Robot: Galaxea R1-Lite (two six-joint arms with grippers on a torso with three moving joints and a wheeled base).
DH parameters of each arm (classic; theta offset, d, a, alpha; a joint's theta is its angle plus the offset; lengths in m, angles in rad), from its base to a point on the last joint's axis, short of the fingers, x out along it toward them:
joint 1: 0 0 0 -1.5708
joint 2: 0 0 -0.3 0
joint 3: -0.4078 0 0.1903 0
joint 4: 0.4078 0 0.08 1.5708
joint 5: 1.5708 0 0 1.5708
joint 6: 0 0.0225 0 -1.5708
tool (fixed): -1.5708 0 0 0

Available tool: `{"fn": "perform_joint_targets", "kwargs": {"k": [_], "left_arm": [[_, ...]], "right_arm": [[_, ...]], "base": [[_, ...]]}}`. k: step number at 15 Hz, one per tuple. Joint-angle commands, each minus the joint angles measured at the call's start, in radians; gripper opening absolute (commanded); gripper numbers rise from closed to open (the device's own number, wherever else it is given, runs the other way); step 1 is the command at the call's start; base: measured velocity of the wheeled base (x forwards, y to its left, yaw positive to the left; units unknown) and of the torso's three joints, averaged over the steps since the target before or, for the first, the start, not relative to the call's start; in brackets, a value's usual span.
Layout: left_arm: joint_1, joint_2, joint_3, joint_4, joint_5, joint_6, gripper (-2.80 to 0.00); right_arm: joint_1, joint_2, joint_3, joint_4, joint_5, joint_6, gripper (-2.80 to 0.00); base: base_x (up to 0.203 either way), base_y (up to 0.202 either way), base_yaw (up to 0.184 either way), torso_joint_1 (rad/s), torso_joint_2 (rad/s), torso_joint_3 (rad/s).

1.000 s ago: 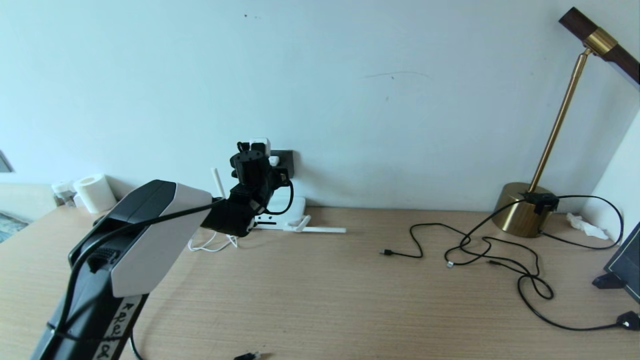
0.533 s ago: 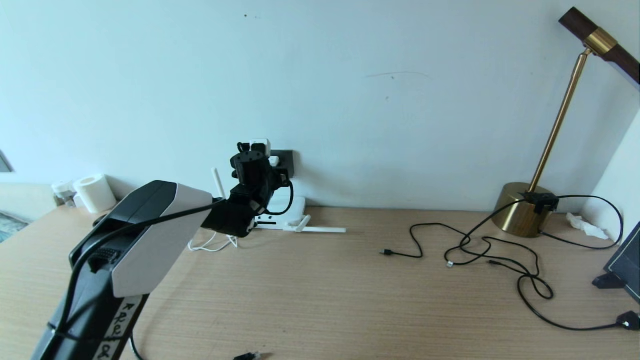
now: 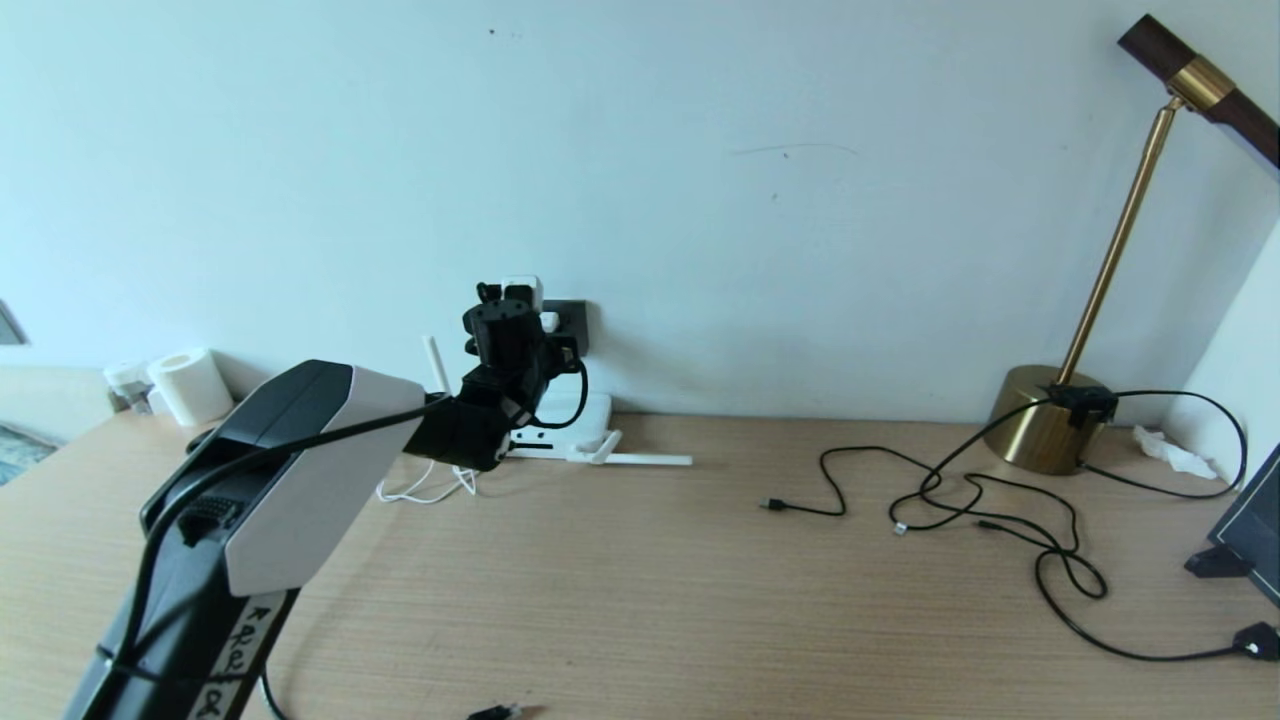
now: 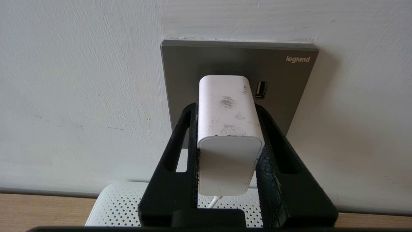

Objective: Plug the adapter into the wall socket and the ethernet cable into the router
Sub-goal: Plug plug into socket

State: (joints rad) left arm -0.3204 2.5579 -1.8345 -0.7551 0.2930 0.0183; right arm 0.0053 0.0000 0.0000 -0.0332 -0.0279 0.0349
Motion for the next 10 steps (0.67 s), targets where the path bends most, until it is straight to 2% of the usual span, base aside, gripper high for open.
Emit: {"fn": "perform_joint_targets", "kwargs": {"k": [1,10], "left_arm": [[0.000,0.002,-0.008,-0.001,0.002,0.000,-2.80],[0.000,0.004,-0.039,0.030,0.003,0.000,-2.80]], "right_arm": [[0.001,0.000,0.009,-0.001,0.000,0.000,-2.80],[0.001,0.000,0.009,-0.001,-0.001,0.000,-2.80]], "base": [[0.000,0.000,0.000,0.000,0.00,0.000],[0.000,0.000,0.000,0.000,0.00,0.000]]}}
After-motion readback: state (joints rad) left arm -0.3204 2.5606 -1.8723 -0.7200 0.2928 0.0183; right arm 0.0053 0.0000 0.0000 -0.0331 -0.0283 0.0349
